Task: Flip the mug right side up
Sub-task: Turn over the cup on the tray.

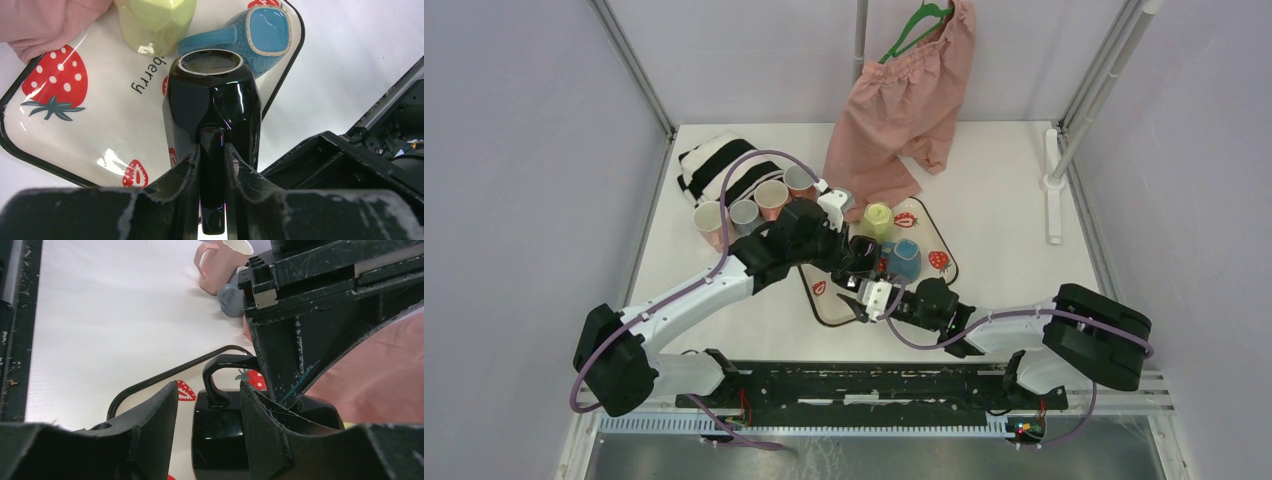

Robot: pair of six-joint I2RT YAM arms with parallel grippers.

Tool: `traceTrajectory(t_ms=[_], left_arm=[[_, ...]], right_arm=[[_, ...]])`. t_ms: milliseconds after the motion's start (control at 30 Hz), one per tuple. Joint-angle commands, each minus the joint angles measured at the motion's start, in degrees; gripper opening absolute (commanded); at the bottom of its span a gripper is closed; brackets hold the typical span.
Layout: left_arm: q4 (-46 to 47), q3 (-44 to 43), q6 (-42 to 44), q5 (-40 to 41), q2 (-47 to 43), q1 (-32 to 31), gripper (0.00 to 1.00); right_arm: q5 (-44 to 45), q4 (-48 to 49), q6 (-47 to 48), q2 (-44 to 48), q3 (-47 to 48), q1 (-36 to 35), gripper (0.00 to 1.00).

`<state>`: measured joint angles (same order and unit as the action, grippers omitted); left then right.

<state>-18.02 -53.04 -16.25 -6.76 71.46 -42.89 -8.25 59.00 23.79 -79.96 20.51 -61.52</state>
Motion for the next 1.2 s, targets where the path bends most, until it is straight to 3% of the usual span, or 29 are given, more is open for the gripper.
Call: traceTrajectory(t_ms=[0,433,833,1000,1067,1167], left_arm=[[6.33,-1.45,-2.45,-2.16,-2.81,-0.35,0.02],[6.24,-1.70,-2.56,-2.41,-2.97,-0.35,0.02],[6.10,-1.46,-2.47,-2.07,-3.55,-0.35,0.02],[5.98,-1.46,-2.23,-1.93,-3.82,-0.35,0.02],[5.98,-1.38,-2.14,-1.76,-4.15,-0.35,0.08],[5.98,-1.28,-2.17,-1.45,-4.80,-0.35,0.26]], right_arm=[[3.39,3.58,3.29,-2.48,3.24,-0.70,0.54],[7.81,3.96,6.24,-8.24,6.71,-1.38,0.44],[12.25,5.50,6.96,-10.15,7.37,-1.69,0.19],[12.50,5.60,6.71,-9.11,6.85,-1.70,0.00],[12.23,5.49,6.25,-8.16,6.42,-1.78,0.00],[11.96,5.56,5.28,-6.15,5.45,-1.71,0.00]])
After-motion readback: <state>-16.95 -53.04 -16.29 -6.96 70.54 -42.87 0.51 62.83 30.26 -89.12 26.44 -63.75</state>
